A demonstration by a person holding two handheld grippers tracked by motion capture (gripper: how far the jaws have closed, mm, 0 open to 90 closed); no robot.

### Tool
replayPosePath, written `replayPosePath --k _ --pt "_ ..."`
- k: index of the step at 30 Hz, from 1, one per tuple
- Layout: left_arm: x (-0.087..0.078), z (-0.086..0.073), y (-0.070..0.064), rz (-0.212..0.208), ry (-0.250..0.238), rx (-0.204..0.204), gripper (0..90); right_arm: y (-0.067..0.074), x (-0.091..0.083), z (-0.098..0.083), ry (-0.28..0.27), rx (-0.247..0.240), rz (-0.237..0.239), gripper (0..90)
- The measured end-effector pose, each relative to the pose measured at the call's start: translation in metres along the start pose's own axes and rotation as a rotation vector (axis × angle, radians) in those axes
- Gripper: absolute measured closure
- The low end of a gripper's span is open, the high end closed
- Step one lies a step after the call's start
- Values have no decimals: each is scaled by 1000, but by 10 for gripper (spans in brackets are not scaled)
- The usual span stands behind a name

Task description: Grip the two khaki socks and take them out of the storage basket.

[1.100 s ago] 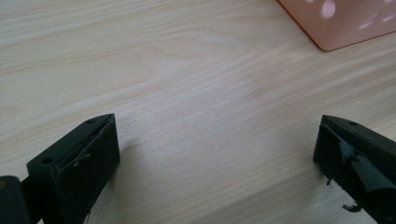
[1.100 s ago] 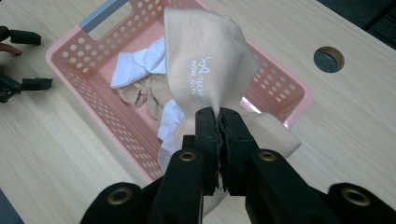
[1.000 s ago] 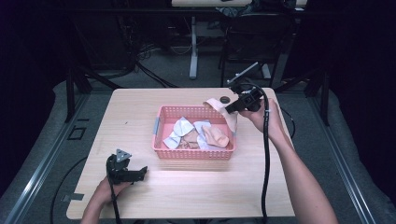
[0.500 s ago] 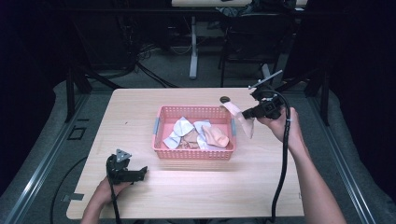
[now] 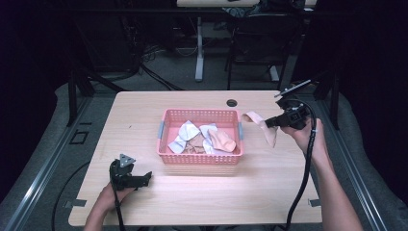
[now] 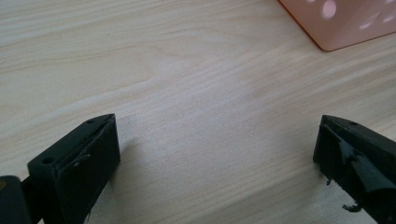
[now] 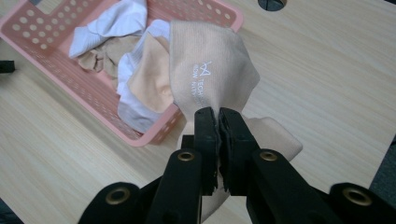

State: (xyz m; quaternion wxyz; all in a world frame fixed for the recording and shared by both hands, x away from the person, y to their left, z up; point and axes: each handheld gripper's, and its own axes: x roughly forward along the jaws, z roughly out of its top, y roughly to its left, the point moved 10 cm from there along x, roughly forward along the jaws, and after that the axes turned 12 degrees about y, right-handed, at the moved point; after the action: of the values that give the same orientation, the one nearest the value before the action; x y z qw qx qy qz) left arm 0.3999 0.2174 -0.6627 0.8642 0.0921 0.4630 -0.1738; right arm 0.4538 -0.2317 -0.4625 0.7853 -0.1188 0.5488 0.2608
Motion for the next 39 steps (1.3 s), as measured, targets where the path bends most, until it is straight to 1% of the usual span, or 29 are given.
replayPosePath --k 1,2,7,8,9,10,12,13,14,17,18,19,20,21,22,23,26,27,29,30,33,37,38,39 --pt "0 0 0 1 0 0 5 -5 2 -4 8 15 -6 861" --pt "0 0 0 1 0 -1 5 -5 2 -4 8 15 -6 861" --pt "0 0 -1 2 2 0 5 -20 14 -13 38 57 -14 868" --pt "0 0 -1 2 1 0 5 -22 17 -16 47 69 -12 870" --pt "0 0 -1 2 2 0 5 -27 23 -20 66 92 -8 873" --pt "0 0 -1 2 2 0 5 -27 23 -20 66 92 -8 873" --pt "0 0 -1 2 1 0 5 -34 31 -26 96 107 -2 873" --pt "0 0 -1 2 2 0 5 -38 33 -28 107 107 -16 873" --pt "0 0 -1 2 2 0 5 -39 36 -29 111 116 -15 872" --pt "0 0 -1 2 1 -1 5 -41 39 -30 111 123 -7 872" --pt "0 0 -1 2 2 0 5 -44 41 -32 125 126 -13 872" --pt "0 0 -1 2 2 0 5 -45 43 -32 114 136 -5 872" --pt "0 0 -1 1 1 0 5 -47 44 -34 127 133 -15 871" --pt "0 0 -1 2 1 0 5 -47 47 -35 128 141 1 871" --pt "0 0 -1 1 2 0 5 -49 48 -36 136 140 -11 871" --pt "0 0 -1 2 2 0 5 -51 51 -38 140 153 -16 871" --pt "0 0 -1 2 2 0 5 -54 58 -41 152 163 -15 871" --pt "0 0 -1 2 2 0 5 -56 60 -43 170 165 -10 871" --pt "0 0 -1 1 1 0 5 -59 67 -46 188 173 -14 871" --pt "0 0 -1 1 1 0 5 -59 67 -46 188 173 -14 871" --pt "0 0 -1 1 1 1 5 -62 76 -52 222 175 -6 870" --pt "0 0 -1 1 2 1 5 -65 89 -57 242 197 -2 870" --pt "0 0 -1 0 2 1 5 -66 91 -59 261 187 0 870" --pt "0 0 -1 0 2 2 5 -66 94 -60 267 188 -5 870"
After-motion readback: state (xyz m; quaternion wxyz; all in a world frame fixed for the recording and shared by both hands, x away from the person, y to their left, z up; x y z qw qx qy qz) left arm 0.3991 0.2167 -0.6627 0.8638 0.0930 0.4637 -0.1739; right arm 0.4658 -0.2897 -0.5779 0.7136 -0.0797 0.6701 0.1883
